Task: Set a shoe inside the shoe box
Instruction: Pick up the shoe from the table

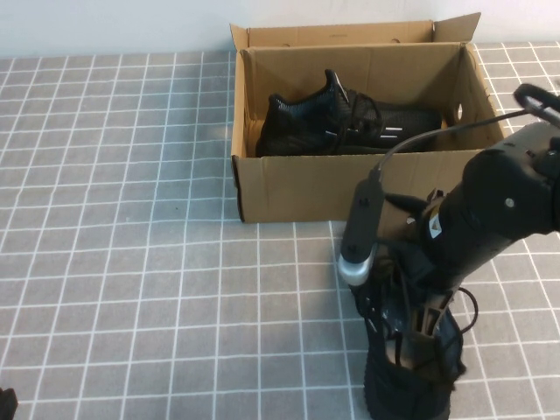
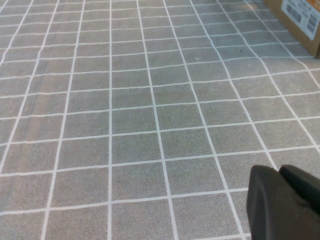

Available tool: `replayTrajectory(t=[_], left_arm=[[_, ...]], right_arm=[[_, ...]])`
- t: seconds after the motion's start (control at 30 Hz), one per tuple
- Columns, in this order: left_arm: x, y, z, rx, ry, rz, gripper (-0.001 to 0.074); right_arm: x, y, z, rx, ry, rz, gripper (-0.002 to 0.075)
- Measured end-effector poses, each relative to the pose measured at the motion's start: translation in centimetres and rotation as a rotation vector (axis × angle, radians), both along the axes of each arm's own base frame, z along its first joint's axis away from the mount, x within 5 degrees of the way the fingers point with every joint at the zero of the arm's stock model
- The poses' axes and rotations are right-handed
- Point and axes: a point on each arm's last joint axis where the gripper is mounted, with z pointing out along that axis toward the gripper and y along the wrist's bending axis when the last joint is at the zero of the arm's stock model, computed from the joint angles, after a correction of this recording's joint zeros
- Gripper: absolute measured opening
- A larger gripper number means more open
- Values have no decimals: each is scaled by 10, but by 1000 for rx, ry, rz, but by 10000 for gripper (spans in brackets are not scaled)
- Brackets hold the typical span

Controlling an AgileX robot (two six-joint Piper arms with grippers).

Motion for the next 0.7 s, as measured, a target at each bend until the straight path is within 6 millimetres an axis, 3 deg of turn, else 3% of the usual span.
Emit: replayTrajectory(t=[0.17,0.37,0.57,0.7], left_arm=[[0,0,0,0,0,0,-1],[0,0,0,0,0,0,-1],[0,0,0,0,0,0,-1],[0,0,0,0,0,0,-1]], right_arm=[[-14,-10,26,13,-7,-10,18],[-41,-27,79,47,-7,-3,18],[-54,-26,138,182,-18,19,18],[-61,-21,160,259,-12,76,18]])
